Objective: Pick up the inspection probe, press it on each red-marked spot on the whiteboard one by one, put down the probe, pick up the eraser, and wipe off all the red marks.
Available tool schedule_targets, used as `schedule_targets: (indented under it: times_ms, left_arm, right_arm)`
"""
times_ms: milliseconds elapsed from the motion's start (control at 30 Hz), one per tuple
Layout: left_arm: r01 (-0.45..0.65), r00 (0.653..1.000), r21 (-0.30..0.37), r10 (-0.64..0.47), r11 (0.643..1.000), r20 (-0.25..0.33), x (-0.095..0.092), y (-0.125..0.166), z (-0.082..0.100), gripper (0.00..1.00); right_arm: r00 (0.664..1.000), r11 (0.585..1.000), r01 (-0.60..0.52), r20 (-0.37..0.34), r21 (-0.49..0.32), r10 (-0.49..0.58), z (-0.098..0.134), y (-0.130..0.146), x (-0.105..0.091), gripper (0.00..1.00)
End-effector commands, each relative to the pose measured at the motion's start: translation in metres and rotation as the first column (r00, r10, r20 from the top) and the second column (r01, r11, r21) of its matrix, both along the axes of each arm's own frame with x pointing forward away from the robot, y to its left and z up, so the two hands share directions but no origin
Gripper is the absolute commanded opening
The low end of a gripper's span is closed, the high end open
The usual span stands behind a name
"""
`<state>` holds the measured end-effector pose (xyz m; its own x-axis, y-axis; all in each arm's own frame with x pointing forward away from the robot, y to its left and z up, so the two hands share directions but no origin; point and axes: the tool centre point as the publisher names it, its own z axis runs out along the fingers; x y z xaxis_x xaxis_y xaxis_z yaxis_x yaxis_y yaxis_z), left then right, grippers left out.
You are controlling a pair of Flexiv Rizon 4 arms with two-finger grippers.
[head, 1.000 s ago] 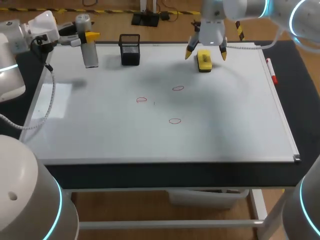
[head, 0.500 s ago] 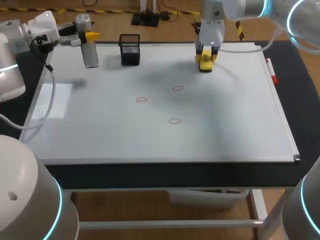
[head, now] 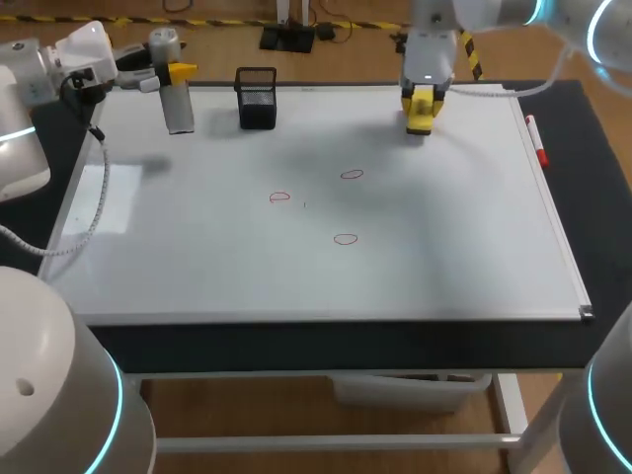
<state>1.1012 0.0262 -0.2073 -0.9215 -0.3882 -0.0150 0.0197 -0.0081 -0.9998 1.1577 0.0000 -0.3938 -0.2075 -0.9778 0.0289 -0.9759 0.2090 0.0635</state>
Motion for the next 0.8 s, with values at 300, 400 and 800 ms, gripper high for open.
schedule_targets:
  times_ms: [300,400,800]
  left_arm:
    - [-0.004,1.000,-0.001,0.004,1.000,0.003,0.000,-0.001,0.000,0.00]
    - [-0.004,1.000,-0.001,0.004,1.000,0.003,0.000,-0.001,0.000,0.00]
    - [-0.004,1.000,-0.001,0.004,1.000,0.003,0.000,-0.001,0.000,0.00]
  right_arm:
    - [0.981,0.986,0.166,0.098,-0.011,-0.164,0.031,-0.064,-0.072,0.00]
    - [0.976,0.981,0.194,0.105,-0.007,-0.193,0.031,-0.079,-0.084,0.00]
    - [0.954,0.960,0.280,0.111,-0.001,-0.278,0.028,-0.125,-0.123,0.00]
